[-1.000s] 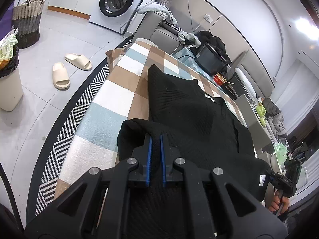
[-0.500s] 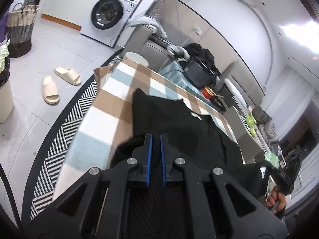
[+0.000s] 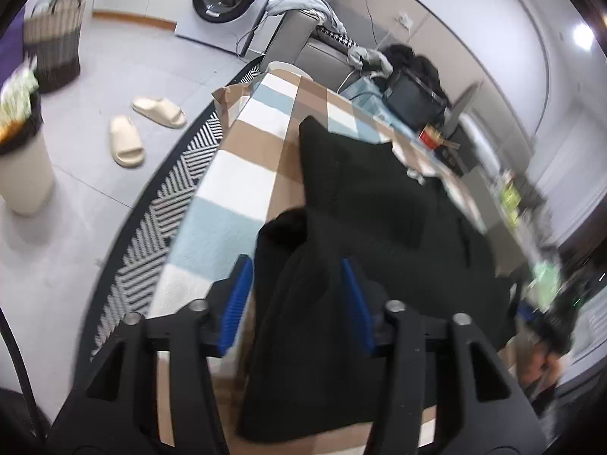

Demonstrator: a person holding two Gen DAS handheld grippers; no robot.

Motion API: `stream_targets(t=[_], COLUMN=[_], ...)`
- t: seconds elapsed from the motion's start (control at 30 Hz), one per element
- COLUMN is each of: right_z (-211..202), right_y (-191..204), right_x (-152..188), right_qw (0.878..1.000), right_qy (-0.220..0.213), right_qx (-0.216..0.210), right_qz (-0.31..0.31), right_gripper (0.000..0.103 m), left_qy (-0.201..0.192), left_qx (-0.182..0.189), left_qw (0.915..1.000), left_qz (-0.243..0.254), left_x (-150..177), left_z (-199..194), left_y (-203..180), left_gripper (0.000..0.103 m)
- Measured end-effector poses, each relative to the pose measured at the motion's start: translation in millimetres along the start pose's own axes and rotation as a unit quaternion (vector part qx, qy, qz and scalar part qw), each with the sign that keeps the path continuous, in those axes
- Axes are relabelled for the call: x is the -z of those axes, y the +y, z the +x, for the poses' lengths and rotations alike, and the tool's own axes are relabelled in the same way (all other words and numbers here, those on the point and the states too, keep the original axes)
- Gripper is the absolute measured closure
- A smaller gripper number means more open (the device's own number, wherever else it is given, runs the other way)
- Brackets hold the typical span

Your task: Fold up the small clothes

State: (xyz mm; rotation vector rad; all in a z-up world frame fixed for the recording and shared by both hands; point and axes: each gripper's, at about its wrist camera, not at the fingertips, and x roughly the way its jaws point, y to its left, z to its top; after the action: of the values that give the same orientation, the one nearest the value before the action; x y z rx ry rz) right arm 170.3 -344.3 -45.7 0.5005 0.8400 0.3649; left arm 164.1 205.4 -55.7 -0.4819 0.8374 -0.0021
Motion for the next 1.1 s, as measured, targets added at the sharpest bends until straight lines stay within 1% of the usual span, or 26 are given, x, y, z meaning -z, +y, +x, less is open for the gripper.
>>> stream_targets(t=[0.07, 0.1, 0.17, 0.27, 0.3, 0.37, 0.47, 0.5, 0.53, 0.6, 0.63, 0.67, 0.7, 0.73, 0.77, 0.83, 0.87, 0.93, 0.97, 1.0, 1.03, 1.07, 1.1], right_z=[-3.6, -3.6, -1.7, -1.3, -1.3, -1.0, 0.9, 1.4, 2.1, 4.0, 5.0, 5.7, 4.7, 3.2, 0.2, -6.5, -12.0, -18.6, -21.1, -21.8, -20.9, -20.4, -19.5], right_y=[3.9, 4.3, 4.5, 8.2, 9.3, 11.7, 10.8, 10.2, 9.6, 10.1, 12.4, 16.1, 20.6, 25.1, 28.7, 29.9, 30.6, 29.1, 28.0, 26.9, 23.5, 18.4, 11.6], right_x=[5.3, 6.6, 7.6, 9.5, 9.7, 10.7, 11.4, 12.3, 13.3, 15.6, 16.2, 17.1, 18.5, 19.6, 19.9, 18.3, 16.2, 11.0, 8.0, 5.6, 3.0, 1.7, 1.6], right_qw=[1.000, 1.000, 1.000, 1.000, 1.000, 1.000, 0.999, 0.999, 0.999, 0.999, 0.999, 0.998, 0.997, 0.996, 0.996, 0.996, 0.996, 0.996, 0.996, 0.996, 0.997, 0.998, 0.999], right_qy=[0.003, 0.005, 0.007, 0.009, 0.009, 0.010, 0.013, 0.015, 0.017, 0.022, 0.021, 0.019, 0.015, 0.010, 0.004, -0.010, -0.024, -0.038, -0.047, -0.051, -0.046, -0.038, -0.026], right_qx=[0.004, 0.006, 0.007, 0.010, 0.010, 0.012, 0.014, 0.015, 0.017, 0.018, 0.022, 0.024, 0.025, 0.025, 0.021, 0.000, -0.012, -0.037, -0.038, -0.024, 0.007, 0.017, 0.018], right_qz=[-0.012, -0.014, -0.013, -0.018, -0.021, -0.025, -0.027, -0.027, -0.027, -0.033, -0.042, -0.053, -0.068, -0.082, -0.091, -0.090, -0.086, -0.072, -0.066, -0.064, -0.061, -0.049, -0.035], right_gripper=[0.060, 0.060, 0.060, 0.060, 0.060, 0.060, 0.060, 0.060, 0.060, 0.060, 0.061, 0.075, 0.092, 0.098, 0.101, 0.102, 0.102, 0.102, 0.102, 0.101, 0.101, 0.096, 0.089], left_qy=[0.004, 0.008, 0.020, 0.018, 0.015, 0.013, 0.019, 0.021, 0.020, 0.019, 0.018, 0.012, 0.005, 0.002, -0.001, -0.012, -0.017, -0.028, -0.032, -0.034, -0.034, -0.033, -0.029], left_qx=[-0.022, -0.025, -0.007, 0.016, 0.019, 0.013, -0.002, -0.007, -0.010, -0.009, -0.006, 0.000, 0.006, 0.012, 0.017, 0.031, 0.042, 0.057, 0.060, 0.058, 0.056, 0.057, 0.057], left_qw=[0.9995, 0.9992, 0.9982, 0.9944, 0.9933, 0.9928, 0.9954, 0.9964, 0.9974, 0.9987, 0.9989, 0.9991, 0.9993, 0.9995, 0.9995, 0.9994, 0.9990, 0.9979, 0.9975, 0.9975, 0.9975, 0.9975, 0.9975], left_qz=[0.021, 0.030, 0.056, 0.103, 0.113, 0.118, 0.093, 0.082, 0.068, 0.046, 0.043, 0.040, 0.036, 0.031, 0.026, 0.011, 0.002, -0.013, -0.019, -0.022, -0.025, -0.027, -0.030], left_x=[8.3, 12.3, 20.9, 32.6, 34.9, 37.0, 35.9, 35.0, 33.8, 32.1, 30.6, 29.6, 28.2, 26.1, 24.2, 18.9, 15.8, 8.6, 5.0, 1.2, -0.9, -2.3, -2.9], left_z=[-2.0, -2.4, -5.2, -12.5, -13.8, -13.2, -7.4, -5.6, -3.1, 1.2, 3.2, 3.0, 1.8, 0.3, -1.3, -6.0, -8.2, -12.0, -12.7, -12.0, -12.2, -11.4, -9.4], left_y=[-4.0, -7.4, -20.0, -44.1, -49.8, -54.4, -45.3, -39.7, -33.4, -25.1, -21.7, -20.3, -19.4, -16.8, -15.9, -13.0, -11.5, -9.7, -9.1, -8.3, -7.8, -7.1, -5.9], left_gripper=[0.053, 0.053, 0.054, 0.054, 0.054, 0.054, 0.054, 0.059, 0.064, 0.086, 0.090, 0.096, 0.097, 0.098, 0.099, 0.100, 0.100, 0.100, 0.100, 0.100, 0.100, 0.100, 0.100])
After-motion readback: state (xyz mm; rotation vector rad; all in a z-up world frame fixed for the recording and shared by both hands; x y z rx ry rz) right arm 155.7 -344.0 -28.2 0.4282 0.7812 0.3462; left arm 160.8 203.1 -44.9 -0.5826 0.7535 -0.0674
